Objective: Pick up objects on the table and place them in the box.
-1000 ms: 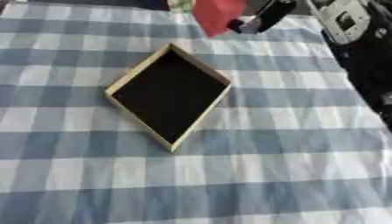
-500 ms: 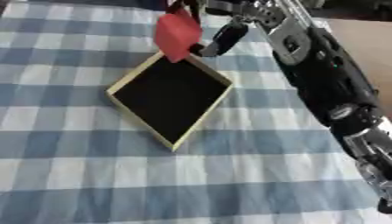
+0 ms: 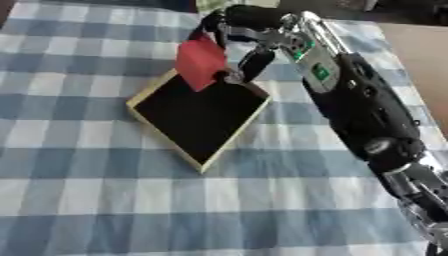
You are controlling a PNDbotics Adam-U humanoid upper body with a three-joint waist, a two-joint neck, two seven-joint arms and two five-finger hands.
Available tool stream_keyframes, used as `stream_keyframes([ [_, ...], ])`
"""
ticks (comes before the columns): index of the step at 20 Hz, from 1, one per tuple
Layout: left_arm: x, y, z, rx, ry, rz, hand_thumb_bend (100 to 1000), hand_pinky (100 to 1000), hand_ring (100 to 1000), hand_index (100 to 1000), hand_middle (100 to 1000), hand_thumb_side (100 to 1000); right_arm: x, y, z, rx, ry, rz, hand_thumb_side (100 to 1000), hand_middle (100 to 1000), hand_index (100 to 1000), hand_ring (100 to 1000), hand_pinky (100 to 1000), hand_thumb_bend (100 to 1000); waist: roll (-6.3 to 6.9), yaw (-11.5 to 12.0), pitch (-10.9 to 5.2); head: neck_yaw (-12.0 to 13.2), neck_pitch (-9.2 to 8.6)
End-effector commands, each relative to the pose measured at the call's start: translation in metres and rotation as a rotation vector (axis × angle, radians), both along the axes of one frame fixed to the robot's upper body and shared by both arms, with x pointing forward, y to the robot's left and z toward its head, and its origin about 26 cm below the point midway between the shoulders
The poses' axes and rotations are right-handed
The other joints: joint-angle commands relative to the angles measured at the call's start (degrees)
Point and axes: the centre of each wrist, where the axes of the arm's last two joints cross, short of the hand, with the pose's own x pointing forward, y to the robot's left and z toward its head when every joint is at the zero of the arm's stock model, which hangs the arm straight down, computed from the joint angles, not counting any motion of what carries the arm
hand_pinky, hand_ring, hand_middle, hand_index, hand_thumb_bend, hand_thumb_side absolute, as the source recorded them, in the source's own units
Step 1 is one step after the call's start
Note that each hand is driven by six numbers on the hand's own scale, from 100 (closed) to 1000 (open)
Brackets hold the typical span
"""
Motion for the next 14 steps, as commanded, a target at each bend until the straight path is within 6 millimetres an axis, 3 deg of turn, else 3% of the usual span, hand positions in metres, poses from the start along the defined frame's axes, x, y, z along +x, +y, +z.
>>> stream_keyframes([
  [1,-0.002,0.002,0.005,0.019,-0.012,0.007,100,824,870,665,796,788,-0.002,0.001,0.007,-0.014,-0.034,0.000,122,314,510,541,824,131,0.42,0.0,-0.91,0.3,-0.30],
  [10,-0.002,0.000,0.005,0.015,-0.007,0.001,100,824,870,662,792,790,-0.001,0.013,-0.006,-0.077,-0.028,0.038,162,344,531,560,859,168,0.42,0.0,-0.58,0.3,-0.38],
  [12,-0.002,0.000,0.005,0.015,-0.007,-0.001,100,824,870,662,792,790,0.000,0.015,-0.010,-0.091,-0.023,0.039,188,372,560,574,863,180,0.39,0.1,-0.51,0.3,-0.39],
  [13,-0.002,0.000,0.005,0.014,-0.007,-0.001,100,824,870,662,791,790,0.000,0.015,-0.010,-0.097,-0.023,0.039,225,459,643,616,864,198,0.38,0.1,-0.49,0.3,-0.40],
  [14,-0.002,0.000,0.005,0.014,-0.006,-0.001,100,824,870,661,791,790,0.000,0.015,-0.010,-0.104,-0.027,0.039,241,478,663,634,856,202,0.37,0.1,-0.48,0.3,-0.37],
])
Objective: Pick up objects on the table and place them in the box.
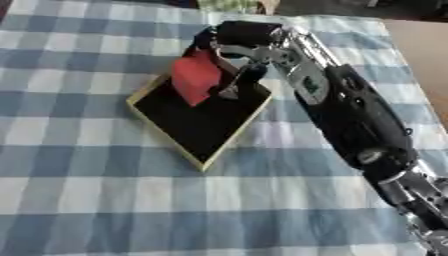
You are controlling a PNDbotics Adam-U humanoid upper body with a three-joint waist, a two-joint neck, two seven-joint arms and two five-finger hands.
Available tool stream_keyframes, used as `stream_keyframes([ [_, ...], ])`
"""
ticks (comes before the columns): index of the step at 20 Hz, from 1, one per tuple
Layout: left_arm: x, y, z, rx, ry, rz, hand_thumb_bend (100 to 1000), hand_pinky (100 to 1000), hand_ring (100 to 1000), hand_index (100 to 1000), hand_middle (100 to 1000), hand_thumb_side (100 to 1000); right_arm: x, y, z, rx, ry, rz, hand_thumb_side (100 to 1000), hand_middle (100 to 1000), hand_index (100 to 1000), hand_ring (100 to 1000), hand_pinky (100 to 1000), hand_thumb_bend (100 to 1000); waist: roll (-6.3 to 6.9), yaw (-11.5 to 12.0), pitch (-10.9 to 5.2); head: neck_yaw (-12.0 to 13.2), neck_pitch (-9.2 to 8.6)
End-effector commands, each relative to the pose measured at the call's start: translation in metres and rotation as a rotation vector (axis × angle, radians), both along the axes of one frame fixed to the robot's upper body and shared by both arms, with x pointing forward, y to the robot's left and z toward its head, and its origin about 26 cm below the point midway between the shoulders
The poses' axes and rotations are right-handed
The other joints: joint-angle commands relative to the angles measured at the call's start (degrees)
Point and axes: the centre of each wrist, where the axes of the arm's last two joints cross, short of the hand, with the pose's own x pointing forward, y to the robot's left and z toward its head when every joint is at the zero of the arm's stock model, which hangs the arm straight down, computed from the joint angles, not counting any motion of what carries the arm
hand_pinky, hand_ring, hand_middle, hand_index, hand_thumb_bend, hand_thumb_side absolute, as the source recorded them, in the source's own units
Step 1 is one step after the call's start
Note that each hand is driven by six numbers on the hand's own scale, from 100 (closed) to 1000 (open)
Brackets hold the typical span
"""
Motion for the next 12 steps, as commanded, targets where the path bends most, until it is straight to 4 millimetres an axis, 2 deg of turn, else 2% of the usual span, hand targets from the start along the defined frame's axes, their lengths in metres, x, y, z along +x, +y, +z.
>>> stream_keyframes([
  [1,-0.001,0.000,0.006,0.011,-0.016,-0.003,100,824,869,661,791,791,-0.001,-0.001,0.010,-0.030,-0.036,-0.001,289,554,741,706,838,216,0.36,0.1,-0.96,0.2,-0.34],
  [4,-0.001,0.000,0.006,0.010,-0.016,-0.004,100,824,869,661,791,791,-0.003,0.001,0.013,-0.066,-0.049,0.007,341,611,791,767,867,229,0.36,0.0,-0.93,0.3,-0.37],
  [6,-0.001,0.000,0.006,0.010,-0.016,-0.004,100,824,869,661,791,791,-0.004,0.001,0.013,-0.089,-0.041,0.011,365,697,835,834,911,237,0.39,-0.1,-0.90,0.3,-0.40],
  [9,-0.001,-0.001,0.007,0.009,-0.017,-0.005,100,824,869,661,791,792,-0.006,0.002,0.017,-0.109,-0.034,0.009,349,815,887,945,976,274,0.50,-0.1,-0.85,0.2,-0.42],
  [11,-0.001,-0.001,0.007,0.009,-0.016,-0.006,100,824,870,661,790,793,-0.008,0.003,0.021,-0.107,-0.044,0.006,310,861,912,979,1000,336,0.59,-0.2,-0.83,0.2,-0.45],
  [12,-0.001,-0.001,0.006,0.008,-0.016,-0.006,100,824,869,660,790,793,-0.010,0.004,0.023,-0.107,-0.050,0.013,320,872,921,988,1000,357,0.63,-0.2,-0.81,0.2,-0.51],
])
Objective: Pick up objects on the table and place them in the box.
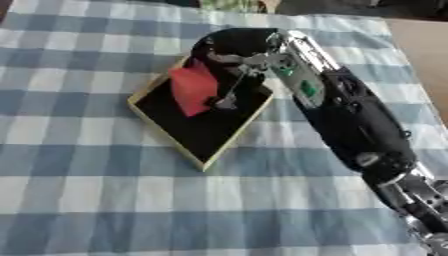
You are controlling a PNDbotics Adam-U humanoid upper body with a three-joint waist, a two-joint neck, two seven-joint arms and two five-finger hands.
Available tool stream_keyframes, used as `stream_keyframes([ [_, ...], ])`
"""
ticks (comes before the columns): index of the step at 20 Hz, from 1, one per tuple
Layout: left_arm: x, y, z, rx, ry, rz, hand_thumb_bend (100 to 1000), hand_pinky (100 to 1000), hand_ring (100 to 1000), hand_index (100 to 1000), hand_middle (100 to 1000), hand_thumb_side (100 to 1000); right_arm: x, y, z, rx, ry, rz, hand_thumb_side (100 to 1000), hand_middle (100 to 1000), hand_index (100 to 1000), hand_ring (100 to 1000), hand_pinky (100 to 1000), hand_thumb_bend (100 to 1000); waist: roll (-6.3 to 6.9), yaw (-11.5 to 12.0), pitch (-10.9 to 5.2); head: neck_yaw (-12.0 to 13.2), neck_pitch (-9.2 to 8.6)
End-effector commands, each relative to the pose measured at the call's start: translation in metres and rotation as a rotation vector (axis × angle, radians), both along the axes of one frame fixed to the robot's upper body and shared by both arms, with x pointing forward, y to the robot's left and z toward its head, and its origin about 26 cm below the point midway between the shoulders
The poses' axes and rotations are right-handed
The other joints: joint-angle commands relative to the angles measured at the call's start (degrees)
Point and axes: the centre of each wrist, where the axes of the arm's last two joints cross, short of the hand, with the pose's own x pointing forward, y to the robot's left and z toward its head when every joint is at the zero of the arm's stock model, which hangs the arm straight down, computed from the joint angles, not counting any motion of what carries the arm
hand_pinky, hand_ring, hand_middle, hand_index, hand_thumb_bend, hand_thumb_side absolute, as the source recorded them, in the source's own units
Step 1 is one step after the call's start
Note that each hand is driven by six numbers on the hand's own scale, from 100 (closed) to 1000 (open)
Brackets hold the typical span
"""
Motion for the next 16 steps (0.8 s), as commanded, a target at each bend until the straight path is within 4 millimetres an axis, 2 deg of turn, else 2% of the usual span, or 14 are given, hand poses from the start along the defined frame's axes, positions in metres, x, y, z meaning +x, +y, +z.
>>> stream_keyframes([
  [1,-0.001,-0.001,0.006,0.007,-0.017,-0.005,100,824,870,660,790,793,-0.008,0.001,0.020,-0.012,-0.052,0.015,337,883,931,994,1000,377,0.59,-0.1,-0.98,0.0,-0.54],
  [5,-0.001,-0.001,0.006,0.005,-0.017,-0.005,100,824,870,660,790,792,-0.011,0.004,0.023,-0.010,-0.036,0.043,353,902,959,991,1000,382,0.73,-0.1,-0.93,0.0,-0.66],
  [10,-0.001,-0.001,0.006,0.007,-0.016,-0.007,100,825,871,660,788,780,-0.016,0.006,0.027,0.054,-0.011,0.079,231,879,962,962,964,383,0.92,-0.2,-0.93,0.0,-0.87],
  [16,-0.002,0.000,0.005,0.004,-0.014,-0.003,100,825,871,660,787,782,-0.026,0.003,0.039,0.132,0.020,0.104,212,871,968,951,944,360,1.19,-0.5,-1.10,0.0,-1.07],
])
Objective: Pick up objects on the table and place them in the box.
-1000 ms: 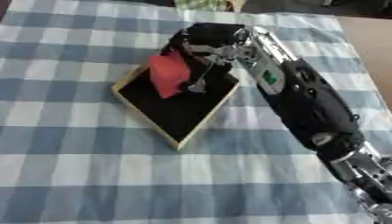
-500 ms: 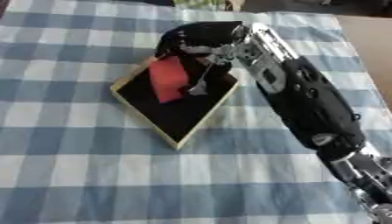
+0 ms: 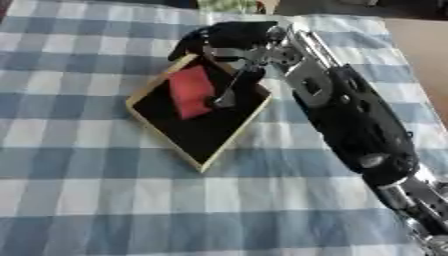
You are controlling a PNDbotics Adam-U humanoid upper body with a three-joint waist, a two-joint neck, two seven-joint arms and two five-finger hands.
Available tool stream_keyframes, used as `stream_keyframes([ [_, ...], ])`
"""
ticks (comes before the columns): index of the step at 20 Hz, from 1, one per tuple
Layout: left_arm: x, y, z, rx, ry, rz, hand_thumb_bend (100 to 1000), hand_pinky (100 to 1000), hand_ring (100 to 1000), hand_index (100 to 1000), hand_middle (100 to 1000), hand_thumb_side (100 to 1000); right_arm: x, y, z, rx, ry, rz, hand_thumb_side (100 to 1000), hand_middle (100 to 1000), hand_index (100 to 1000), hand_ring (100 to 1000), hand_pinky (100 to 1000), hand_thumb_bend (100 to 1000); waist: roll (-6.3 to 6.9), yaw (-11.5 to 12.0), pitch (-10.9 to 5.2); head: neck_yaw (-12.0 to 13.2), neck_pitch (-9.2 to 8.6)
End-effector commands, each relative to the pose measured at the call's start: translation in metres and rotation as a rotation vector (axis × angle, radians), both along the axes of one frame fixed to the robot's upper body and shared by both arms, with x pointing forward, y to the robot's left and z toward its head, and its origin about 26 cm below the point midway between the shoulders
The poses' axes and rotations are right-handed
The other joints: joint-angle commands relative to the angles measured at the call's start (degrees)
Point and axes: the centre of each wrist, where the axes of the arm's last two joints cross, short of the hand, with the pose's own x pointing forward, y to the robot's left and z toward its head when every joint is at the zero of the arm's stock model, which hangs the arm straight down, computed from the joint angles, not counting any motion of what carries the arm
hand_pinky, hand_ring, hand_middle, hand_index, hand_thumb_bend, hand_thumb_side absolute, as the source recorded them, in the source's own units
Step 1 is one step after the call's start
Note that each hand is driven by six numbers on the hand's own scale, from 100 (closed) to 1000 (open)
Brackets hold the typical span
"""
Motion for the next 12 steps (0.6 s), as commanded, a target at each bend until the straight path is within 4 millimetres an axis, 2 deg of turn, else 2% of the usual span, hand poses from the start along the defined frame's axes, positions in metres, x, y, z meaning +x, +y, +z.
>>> stream_keyframes([
  [1,-0.002,0.001,0.005,0.013,-0.014,0.001,100,825,871,660,787,782,-0.010,-0.006,0.020,0.036,-0.027,0.015,228,868,969,948,939,347,0.58,-0.1,-1.18,0.0,-0.63],
  [5,-0.002,0.001,0.005,0.011,-0.009,0.002,100,825,871,659,786,783,-0.022,-0.016,0.036,0.134,-0.056,0.022,288,845,966,922,906,280,0.74,-0.5,-1.32,0.1,-0.80],
  [6,-0.002,0.002,0.004,0.010,-0.009,0.003,100,825,871,659,786,784,-0.026,-0.021,0.041,0.171,-0.071,0.014,320,832,963,904,877,216,0.78,-0.6,-1.33,0.2,-0.87],
  [9,-0.003,0.002,0.004,0.008,-0.007,0.009,100,825,871,659,786,783,-0.039,-0.041,0.055,0.310,-0.113,-0.028,404,813,948,888,839,100,0.89,-0.8,-1.34,0.5,-0.97],
  [10,-0.003,0.002,0.004,0.008,-0.008,0.010,100,825,871,659,786,784,-0.043,-0.048,0.059,0.358,-0.127,-0.042,457,800,936,881,822,100,0.94,-1.0,-1.32,0.7,-1.00],
  [12,-0.003,0.003,0.004,0.007,-0.009,0.014,100,825,871,659,786,783,-0.053,-0.064,0.066,0.446,-0.153,-0.070,469,783,913,867,793,100,1.04,-1.2,-1.26,1.2,-1.06],
])
